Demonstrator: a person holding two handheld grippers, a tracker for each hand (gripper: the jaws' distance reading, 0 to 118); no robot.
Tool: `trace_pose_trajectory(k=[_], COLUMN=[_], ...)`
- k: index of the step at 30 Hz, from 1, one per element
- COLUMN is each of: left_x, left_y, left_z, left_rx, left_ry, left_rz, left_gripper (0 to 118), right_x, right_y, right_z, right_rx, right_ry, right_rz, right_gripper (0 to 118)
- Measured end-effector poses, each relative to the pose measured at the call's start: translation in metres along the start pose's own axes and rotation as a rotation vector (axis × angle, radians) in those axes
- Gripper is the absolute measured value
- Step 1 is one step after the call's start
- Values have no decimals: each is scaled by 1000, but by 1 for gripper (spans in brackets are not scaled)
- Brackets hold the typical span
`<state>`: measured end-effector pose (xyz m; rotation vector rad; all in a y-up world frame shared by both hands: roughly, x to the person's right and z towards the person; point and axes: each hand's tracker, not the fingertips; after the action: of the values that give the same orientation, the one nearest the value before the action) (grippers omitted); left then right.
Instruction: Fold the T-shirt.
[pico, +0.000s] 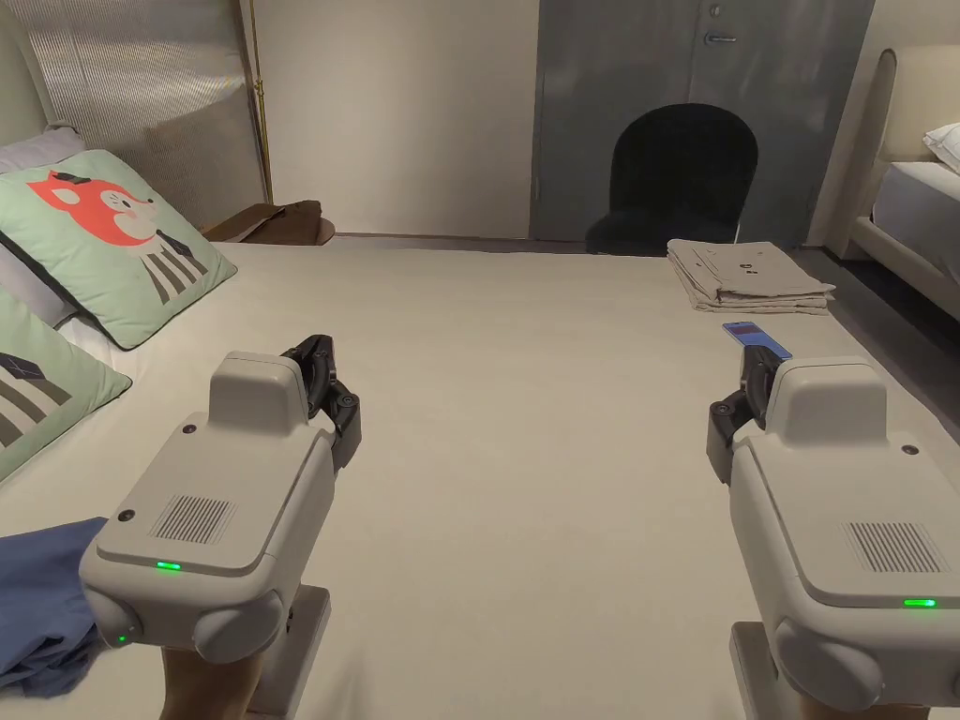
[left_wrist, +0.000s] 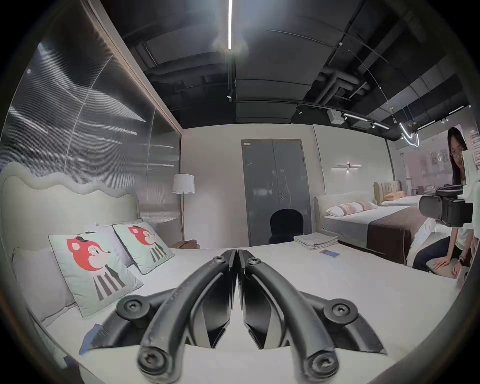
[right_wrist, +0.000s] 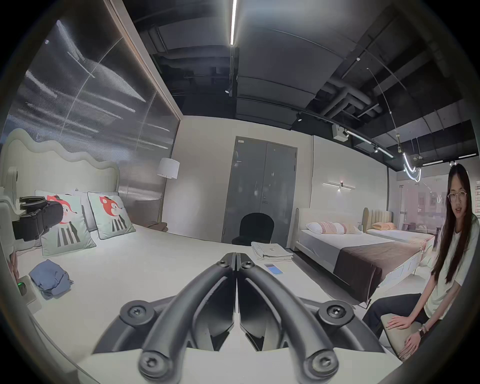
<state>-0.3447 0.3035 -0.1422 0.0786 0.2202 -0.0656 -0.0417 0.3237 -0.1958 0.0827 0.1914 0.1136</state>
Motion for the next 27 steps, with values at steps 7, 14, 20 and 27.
trace_pose_trajectory(k=[7,14,20,27], left_x=[-1,0,-1,-5], left_y=[2,1,0,0], left_z=[0,1,0,3], left_rx=[-4,2,-14,-10], left_ry=[-1,4,3,8], left_rz=[3,7,5,28], left_gripper=[23,111,111,111], right_x=[1,1,2,2], right_y=[-2,-3,-2,-2], right_z=[-4,-4,-3,-1], right_rx=[-32,-21,-15,-16], right_ry=[-11,-19,-17,-9], right_rz=[-10,-12,-24,-22], right_gripper=[72,114,114,114])
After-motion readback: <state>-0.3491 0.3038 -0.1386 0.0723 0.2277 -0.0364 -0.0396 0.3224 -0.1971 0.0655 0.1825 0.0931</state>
